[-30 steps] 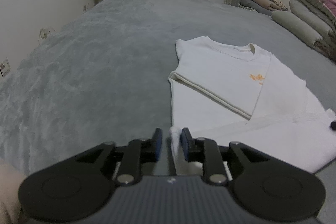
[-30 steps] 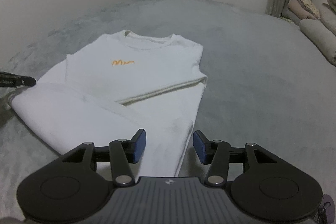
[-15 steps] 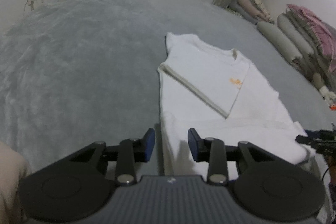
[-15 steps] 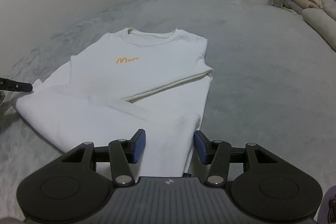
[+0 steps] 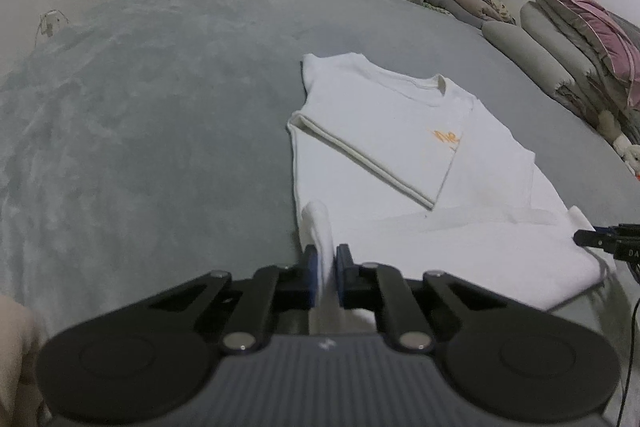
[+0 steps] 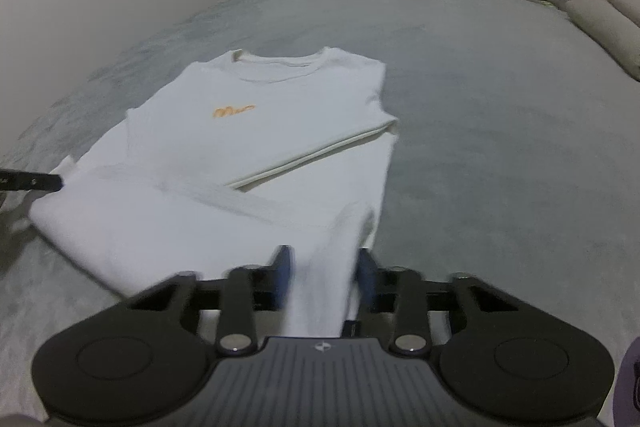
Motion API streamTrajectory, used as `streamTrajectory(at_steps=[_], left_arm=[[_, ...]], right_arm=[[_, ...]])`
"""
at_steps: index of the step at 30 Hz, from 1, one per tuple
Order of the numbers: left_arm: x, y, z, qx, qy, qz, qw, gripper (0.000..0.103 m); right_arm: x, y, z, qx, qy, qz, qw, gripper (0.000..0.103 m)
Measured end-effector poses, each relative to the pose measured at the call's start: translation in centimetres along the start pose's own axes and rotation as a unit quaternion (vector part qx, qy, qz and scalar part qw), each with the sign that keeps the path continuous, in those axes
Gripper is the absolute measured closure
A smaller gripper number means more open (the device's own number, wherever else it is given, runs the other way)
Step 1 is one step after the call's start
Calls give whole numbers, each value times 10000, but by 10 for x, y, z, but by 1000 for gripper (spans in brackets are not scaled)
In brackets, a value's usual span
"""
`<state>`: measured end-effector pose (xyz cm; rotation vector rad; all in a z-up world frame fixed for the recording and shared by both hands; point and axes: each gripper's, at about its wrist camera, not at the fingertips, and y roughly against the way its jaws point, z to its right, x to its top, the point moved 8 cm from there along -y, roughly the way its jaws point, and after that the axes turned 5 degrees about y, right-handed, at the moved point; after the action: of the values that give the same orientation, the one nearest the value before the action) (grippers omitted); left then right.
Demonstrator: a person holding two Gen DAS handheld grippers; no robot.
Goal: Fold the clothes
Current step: 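Pinch the folded edge again with both grippers and straighten it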
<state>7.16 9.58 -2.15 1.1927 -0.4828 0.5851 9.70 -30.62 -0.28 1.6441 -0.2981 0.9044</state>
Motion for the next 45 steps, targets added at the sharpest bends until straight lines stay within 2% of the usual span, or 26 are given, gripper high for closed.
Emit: streamTrajectory(at_steps=[2,5,11,15,21,24,25,32,36,42,45], left_arm=[[1,3,3,12,-49,81,10000,95],[4,5,6,1,-104,150,9998,95],[3,2,4,-121,-62,49,9999,94],[3,-2,2,-268,20,-114,9996,85],[1,-6,2,-317,52,-162,9994,85],[1,-6,4,-113,2,-24,9999,96],[2,-4,4,-72,-5,40,10000,97],[8,10,10,19,-139,408,9991,98],[11,7,10,106,-108,469,9988,98],[25,8,13,196,-38,835,9963,98],[32,3,13,304,-47,962,9949,98]], right_arm=[[2,0,4,-38,-80,48,9999,90],[4,3,5,-96,-95,138,9998,92],[5,4,6,-121,-39,143,9998,92],[5,3,5,-148,-44,124,9998,92],[3,-1,5,-116,-68,69,9999,90],[4,1,3,-212,29,139,9997,94],[5,2,2,-247,62,182,9995,95],[9,6,1,-422,251,334,9982,97],[15,11,-2,-541,352,544,9964,98],[21,10,-4,-759,541,775,9926,98],[28,8,0,-708,449,1008,9914,98]])
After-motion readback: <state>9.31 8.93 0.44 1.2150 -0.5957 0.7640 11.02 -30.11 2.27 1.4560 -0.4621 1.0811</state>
